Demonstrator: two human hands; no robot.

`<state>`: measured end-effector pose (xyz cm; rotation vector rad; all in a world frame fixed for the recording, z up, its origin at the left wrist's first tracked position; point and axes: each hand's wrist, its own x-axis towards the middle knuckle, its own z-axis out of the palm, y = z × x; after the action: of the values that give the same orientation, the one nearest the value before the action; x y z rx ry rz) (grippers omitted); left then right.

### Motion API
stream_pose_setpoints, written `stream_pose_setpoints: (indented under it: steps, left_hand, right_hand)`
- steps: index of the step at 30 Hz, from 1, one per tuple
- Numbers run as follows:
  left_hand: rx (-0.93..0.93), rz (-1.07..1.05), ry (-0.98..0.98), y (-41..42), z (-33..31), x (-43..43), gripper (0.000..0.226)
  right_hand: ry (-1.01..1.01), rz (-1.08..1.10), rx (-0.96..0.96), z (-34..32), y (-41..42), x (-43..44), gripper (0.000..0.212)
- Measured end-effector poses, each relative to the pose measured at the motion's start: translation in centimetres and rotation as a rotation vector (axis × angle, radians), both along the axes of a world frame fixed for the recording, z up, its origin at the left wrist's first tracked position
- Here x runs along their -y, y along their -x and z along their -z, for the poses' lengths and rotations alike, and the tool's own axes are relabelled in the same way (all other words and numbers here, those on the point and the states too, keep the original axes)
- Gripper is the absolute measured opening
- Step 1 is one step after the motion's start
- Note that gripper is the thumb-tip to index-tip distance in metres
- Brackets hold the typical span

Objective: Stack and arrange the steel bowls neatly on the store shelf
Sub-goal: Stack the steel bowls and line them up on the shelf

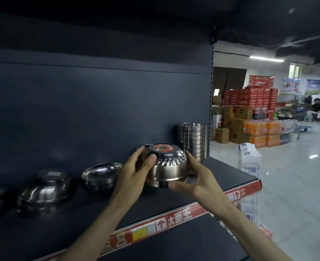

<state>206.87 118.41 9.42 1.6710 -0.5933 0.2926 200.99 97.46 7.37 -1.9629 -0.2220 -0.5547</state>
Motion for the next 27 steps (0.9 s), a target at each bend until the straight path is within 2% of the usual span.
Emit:
stream_pose_setpoints:
  steps: [3,5,8,11,13,16,17,20,24,27]
  left_hand:
    - [0.010,-0.013,0.026,0.3,0.0,-0.1,0.069]
    - [0.014,-0.014,0.034,0.6,0.4,-0.6,0.078]
    - [0.046,0.014,0.009,1.2,1.0,-1.4,0.085]
    - [0.100,0.042,-0.032,2.0,1.6,-2.1,0.092]
    - [0.138,0.051,-0.075,2.5,1.9,-2.4,0.100]
    - [0.241,0.007,-0.162,2.6,2.2,-2.9,0.109]
    - [0.270,-0.012,-0.183,2.6,2.3,-3.0,0.111]
    - [0.315,-0.026,-0.219,2.6,2.5,-3.2,0.119]
    - [0.348,0.003,-0.291,2.2,2.8,-3.7,0.126]
    - [0.381,0.005,-0.291,1.8,2.8,-3.8,0.123]
  right_hand:
    - [-0.045,0.043,0.022,0.1,-0.2,-0.6,0.123]
    - [-0.052,0.046,0.037,-0.3,0.0,-0.8,0.115]
    - [-0.110,-0.008,0.023,-1.3,0.5,-1.2,0.091]
    - [-0.127,-0.038,0.018,-1.8,0.6,-1.8,0.092]
    - [-0.142,-0.044,0.039,-2.0,0.8,-1.9,0.081]
    - [-0.183,-0.074,0.041,-2.7,1.1,-1.8,0.049]
    - [-0.216,-0.085,0.036,-2.9,1.2,-1.8,0.049]
    - [-0.347,-0.075,-0.013,-3.5,1.4,-2.0,0.067]
    - [-0.376,-0.061,-0.078,-5.1,2.0,-2.0,0.058]
    - [-0.338,-0.052,-0.119,-5.7,2.1,-1.9,0.064]
